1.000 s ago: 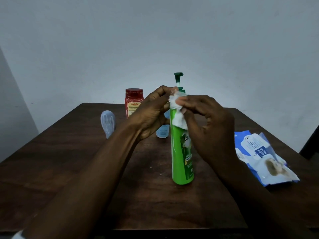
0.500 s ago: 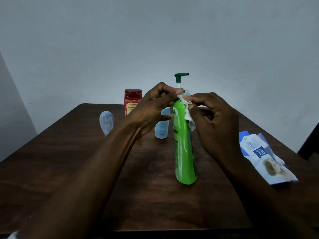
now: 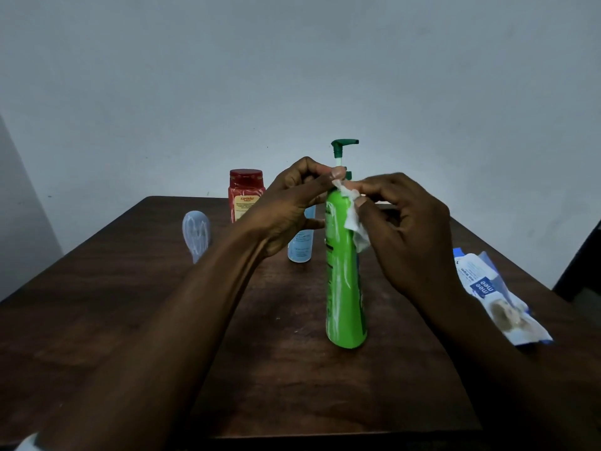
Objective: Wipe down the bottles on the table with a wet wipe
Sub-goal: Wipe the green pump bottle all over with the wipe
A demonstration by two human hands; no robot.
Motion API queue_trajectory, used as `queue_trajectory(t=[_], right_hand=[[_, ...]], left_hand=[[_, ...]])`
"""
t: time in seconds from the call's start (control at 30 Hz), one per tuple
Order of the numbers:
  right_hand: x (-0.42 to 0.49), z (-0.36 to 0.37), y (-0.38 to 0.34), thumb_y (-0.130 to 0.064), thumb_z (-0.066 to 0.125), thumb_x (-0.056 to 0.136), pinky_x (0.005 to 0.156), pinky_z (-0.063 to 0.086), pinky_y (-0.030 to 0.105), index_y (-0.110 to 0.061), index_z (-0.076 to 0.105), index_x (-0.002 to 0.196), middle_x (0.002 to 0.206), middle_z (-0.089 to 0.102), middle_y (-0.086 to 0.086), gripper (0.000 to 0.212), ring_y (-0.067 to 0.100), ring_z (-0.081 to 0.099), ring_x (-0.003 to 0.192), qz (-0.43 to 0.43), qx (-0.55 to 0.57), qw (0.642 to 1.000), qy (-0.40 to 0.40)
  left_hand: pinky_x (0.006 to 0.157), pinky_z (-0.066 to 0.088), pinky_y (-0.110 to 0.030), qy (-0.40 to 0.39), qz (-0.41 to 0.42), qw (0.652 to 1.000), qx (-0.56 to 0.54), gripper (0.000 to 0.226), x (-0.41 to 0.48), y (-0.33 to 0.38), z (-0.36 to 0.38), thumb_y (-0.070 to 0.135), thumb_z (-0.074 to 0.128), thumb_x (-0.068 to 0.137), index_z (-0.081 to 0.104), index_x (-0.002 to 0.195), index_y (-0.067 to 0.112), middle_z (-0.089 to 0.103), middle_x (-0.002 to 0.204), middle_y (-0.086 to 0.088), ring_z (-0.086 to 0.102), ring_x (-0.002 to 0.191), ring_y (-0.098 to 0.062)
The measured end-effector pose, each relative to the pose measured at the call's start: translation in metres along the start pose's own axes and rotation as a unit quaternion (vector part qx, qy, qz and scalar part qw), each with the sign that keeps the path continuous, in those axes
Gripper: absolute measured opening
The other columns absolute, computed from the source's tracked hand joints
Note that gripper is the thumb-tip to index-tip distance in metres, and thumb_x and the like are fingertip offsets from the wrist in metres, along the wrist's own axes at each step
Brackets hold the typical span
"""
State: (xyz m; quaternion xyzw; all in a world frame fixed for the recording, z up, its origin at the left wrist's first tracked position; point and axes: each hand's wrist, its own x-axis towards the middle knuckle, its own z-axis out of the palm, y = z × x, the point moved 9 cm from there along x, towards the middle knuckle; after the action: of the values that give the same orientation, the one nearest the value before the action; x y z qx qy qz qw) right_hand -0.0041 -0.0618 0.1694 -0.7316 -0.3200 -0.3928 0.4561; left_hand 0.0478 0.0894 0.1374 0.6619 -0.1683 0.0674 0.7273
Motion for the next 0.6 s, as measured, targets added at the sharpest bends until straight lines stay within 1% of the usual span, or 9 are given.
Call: queue_trajectory(t=[0.07, 0.17, 0.2, 0.27, 0.3, 0.37, 0.47, 0.5, 0.6], right_hand=[[-0.007, 0.0, 0.017, -0.009, 0.062, 0.093, 0.081, 0.052, 0.017, -0.011, 0.074, 0.106, 0.1, 0.071, -0.004, 0.018, 0.003, 0.067, 0.094, 0.055, 0.035, 0.998, 0.014], [-0.018, 0.01, 0.039, -0.013, 0.061, 0.095, 0.082, 0.047, 0.008, -0.013, 0.073, 0.111, 0.105, 0.072, -0.006, 0.02, -0.005, 0.066, 0.098, 0.142, 0.087, 0.986, -0.002], [-0.021, 0.014, 0.043, -0.016, 0.06, 0.095, 0.083, 0.046, 0.007, -0.014, 0.073, 0.113, 0.107, 0.072, -0.007, 0.022, -0.006, 0.065, 0.1, 0.159, 0.097, 0.982, -0.009], [-0.022, 0.015, 0.045, -0.021, 0.056, 0.093, 0.087, 0.047, 0.01, -0.015, 0.072, 0.115, 0.11, 0.072, -0.008, 0.028, -0.004, 0.065, 0.104, 0.167, 0.108, 0.98, -0.006], [-0.021, 0.013, 0.043, -0.021, 0.054, 0.093, 0.089, 0.047, 0.013, -0.016, 0.072, 0.116, 0.111, 0.072, -0.008, 0.029, -0.003, 0.065, 0.106, 0.163, 0.109, 0.981, 0.001], [-0.015, 0.008, 0.034, -0.017, 0.053, 0.093, 0.091, 0.049, 0.017, -0.014, 0.072, 0.114, 0.11, 0.072, -0.006, 0.028, 0.001, 0.065, 0.106, 0.132, 0.095, 0.987, 0.01], [-0.008, 0.002, 0.016, -0.009, 0.053, 0.094, 0.09, 0.049, 0.019, -0.011, 0.073, 0.109, 0.107, 0.071, -0.003, 0.025, 0.004, 0.065, 0.103, 0.055, 0.047, 0.997, 0.005], [-0.007, 0.001, 0.011, -0.008, 0.054, 0.094, 0.089, 0.049, 0.019, -0.01, 0.073, 0.108, 0.105, 0.071, -0.002, 0.024, 0.004, 0.065, 0.102, 0.034, 0.029, 0.999, 0.001], [-0.005, 0.001, 0.002, -0.006, 0.056, 0.093, 0.089, 0.05, 0.023, -0.01, 0.074, 0.105, 0.104, 0.07, -0.002, 0.022, 0.006, 0.064, 0.101, -0.016, -0.021, 0.999, -0.02]], left_hand=[[0.099, 0.044, -0.067, 0.009, -0.002, 1.0, 0.008, 0.018, 0.0, -0.001, -0.002, 0.03, 0.073, 0.087, 0.058, 0.091, 0.02, 0.069, 0.099, -0.002, 0.067, 0.096, -0.016], [0.099, 0.044, -0.068, 0.017, -0.006, 0.999, 0.027, 0.02, -0.001, 0.0, -0.005, 0.034, 0.073, 0.083, 0.062, 0.095, 0.023, 0.067, 0.095, 0.004, 0.063, 0.099, -0.019], [0.099, 0.044, -0.068, 0.017, -0.01, 0.999, 0.039, 0.023, -0.001, 0.0, -0.006, 0.037, 0.073, 0.082, 0.066, 0.099, 0.022, 0.068, 0.096, 0.006, 0.064, 0.103, -0.019], [0.1, 0.045, -0.065, 0.013, -0.019, 0.997, 0.074, 0.034, -0.001, 0.001, -0.004, 0.043, 0.073, 0.083, 0.071, 0.111, 0.024, 0.073, 0.106, 0.006, 0.065, 0.113, -0.021], [0.1, 0.046, -0.064, 0.011, -0.022, 0.995, 0.092, 0.035, -0.002, 0.002, -0.002, 0.046, 0.072, 0.083, 0.073, 0.113, 0.028, 0.074, 0.11, 0.006, 0.065, 0.116, -0.021], [0.098, 0.049, -0.06, 0.017, -0.027, 0.992, 0.126, 0.032, -0.002, 0.003, -0.001, 0.048, 0.072, 0.085, 0.073, 0.113, 0.031, 0.074, 0.109, 0.008, 0.066, 0.11, -0.017], [0.087, 0.053, -0.049, 0.038, -0.03, 0.987, 0.152, 0.026, 0.0, 0.002, -0.001, 0.043, 0.068, 0.089, 0.073, 0.11, 0.029, 0.073, 0.096, 0.015, 0.064, 0.091, -0.006], [0.084, 0.052, -0.047, 0.044, -0.031, 0.987, 0.154, 0.025, 0.0, 0.001, -0.001, 0.043, 0.068, 0.089, 0.074, 0.108, 0.027, 0.071, 0.091, 0.017, 0.063, 0.085, -0.004], [0.085, 0.053, -0.047, 0.06, -0.032, 0.985, 0.156, 0.023, 0.001, 0.0, -0.002, 0.045, 0.072, 0.085, 0.072, 0.095, 0.024, 0.067, 0.08, 0.018, 0.062, 0.075, 0.0]])
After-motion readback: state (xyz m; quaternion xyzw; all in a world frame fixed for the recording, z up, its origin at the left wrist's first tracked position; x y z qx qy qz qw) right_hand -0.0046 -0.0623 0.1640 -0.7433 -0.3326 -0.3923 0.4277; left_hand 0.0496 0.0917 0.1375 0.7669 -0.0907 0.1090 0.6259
